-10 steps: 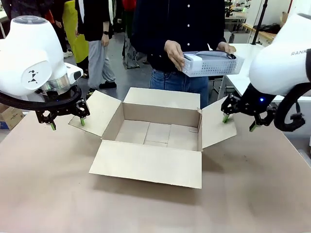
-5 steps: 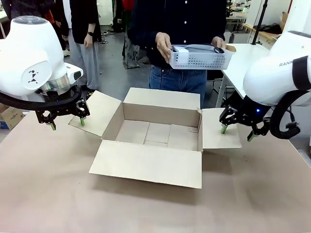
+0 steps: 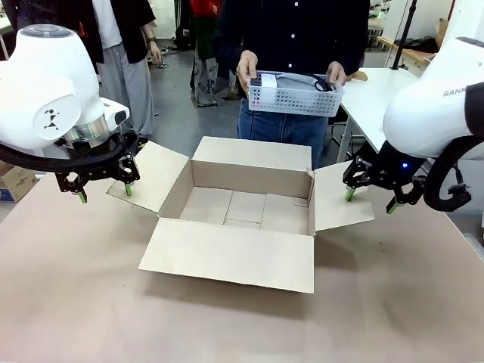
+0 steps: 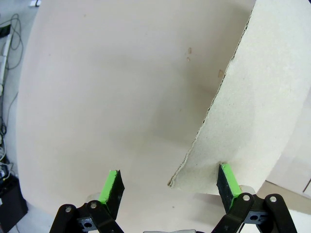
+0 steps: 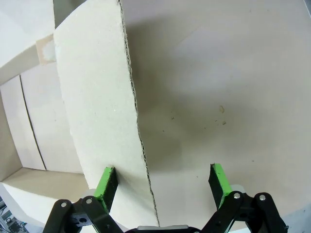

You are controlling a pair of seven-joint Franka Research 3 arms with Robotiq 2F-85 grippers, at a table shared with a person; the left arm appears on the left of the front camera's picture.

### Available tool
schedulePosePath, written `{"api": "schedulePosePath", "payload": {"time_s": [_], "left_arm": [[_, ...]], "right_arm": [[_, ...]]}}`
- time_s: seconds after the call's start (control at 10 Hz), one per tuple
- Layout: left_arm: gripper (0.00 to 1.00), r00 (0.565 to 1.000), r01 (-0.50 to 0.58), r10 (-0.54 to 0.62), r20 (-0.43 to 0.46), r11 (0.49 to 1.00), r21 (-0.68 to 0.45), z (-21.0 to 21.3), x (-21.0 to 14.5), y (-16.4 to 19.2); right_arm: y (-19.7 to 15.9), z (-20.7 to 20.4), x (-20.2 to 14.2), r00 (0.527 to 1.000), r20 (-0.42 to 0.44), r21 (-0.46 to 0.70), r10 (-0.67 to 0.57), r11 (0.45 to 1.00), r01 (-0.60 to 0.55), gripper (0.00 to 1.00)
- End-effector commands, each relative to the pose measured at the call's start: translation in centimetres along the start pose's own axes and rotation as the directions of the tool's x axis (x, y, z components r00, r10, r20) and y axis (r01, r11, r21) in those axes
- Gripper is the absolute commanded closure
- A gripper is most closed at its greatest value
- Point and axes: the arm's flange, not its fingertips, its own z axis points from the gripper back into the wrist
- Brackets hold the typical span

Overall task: Pack the gift set into the box.
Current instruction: Lift both hands away from the flaps of the Package Box.

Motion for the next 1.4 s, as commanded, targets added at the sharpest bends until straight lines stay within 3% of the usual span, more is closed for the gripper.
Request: {"api": "schedulePosePath", "payload": {"time_s": [0.0,1.3], "left_arm": [[0.00,1.000,-0.010,0.009,0.012,1.000,0.018,0.16,-0.07,-0.01],[0.00,1.000,-0.010,0.009,0.012,1.000,0.018,0.16,-0.07,-0.01]], "right_arm": [[-0.26,0.01,-0.11,1.000,-0.003,0.000,-0.004,1.000,0.004,0.00],[-0.26,0.01,-0.11,1.000,-0.003,0.000,-0.004,1.000,0.004,0.00]]}}
